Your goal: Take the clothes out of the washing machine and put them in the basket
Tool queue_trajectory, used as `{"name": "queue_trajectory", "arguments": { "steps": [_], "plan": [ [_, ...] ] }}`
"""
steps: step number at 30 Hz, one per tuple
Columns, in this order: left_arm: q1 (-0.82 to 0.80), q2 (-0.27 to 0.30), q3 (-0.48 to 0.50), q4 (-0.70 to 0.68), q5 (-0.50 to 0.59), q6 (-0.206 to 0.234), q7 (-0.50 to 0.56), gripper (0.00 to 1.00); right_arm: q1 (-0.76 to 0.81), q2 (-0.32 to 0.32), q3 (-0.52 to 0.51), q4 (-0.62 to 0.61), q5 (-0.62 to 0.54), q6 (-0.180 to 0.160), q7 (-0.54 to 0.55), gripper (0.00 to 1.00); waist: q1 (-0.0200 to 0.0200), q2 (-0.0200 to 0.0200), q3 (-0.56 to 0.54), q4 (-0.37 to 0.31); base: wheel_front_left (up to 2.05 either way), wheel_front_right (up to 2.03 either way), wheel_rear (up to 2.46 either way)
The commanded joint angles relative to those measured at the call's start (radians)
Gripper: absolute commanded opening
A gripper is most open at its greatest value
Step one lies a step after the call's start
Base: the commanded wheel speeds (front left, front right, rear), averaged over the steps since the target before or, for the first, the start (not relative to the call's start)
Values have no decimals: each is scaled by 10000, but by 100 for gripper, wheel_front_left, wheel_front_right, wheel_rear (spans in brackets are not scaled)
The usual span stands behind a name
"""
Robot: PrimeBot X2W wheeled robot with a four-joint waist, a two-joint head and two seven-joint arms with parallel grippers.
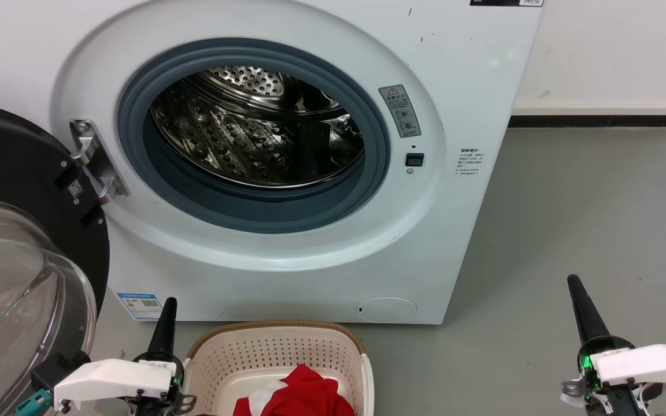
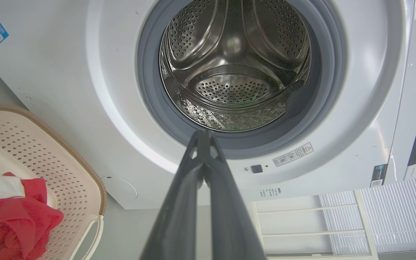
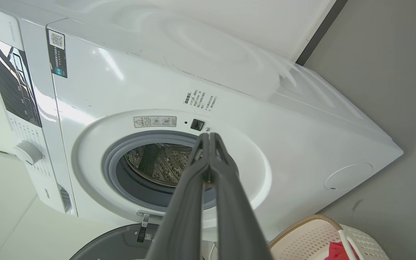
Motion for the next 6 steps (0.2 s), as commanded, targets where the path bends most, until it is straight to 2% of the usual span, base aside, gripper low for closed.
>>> {"name": "queue_trajectory", "arguments": {
  "steps": [1, 6],
  "plan": [
    [-204, 1, 63, -28, -256, -70, 80, 0, -194, -42, -42, 3, 268, 2, 65, 0, 0, -1, 2, 1, 0, 0, 0],
    [-283, 0, 107, 4, -731, -103, 190, 0, -286, -34, -101, 66, 745, 1, 179, 0, 0, -1, 10, 2, 0, 0, 0]
  ]
}}
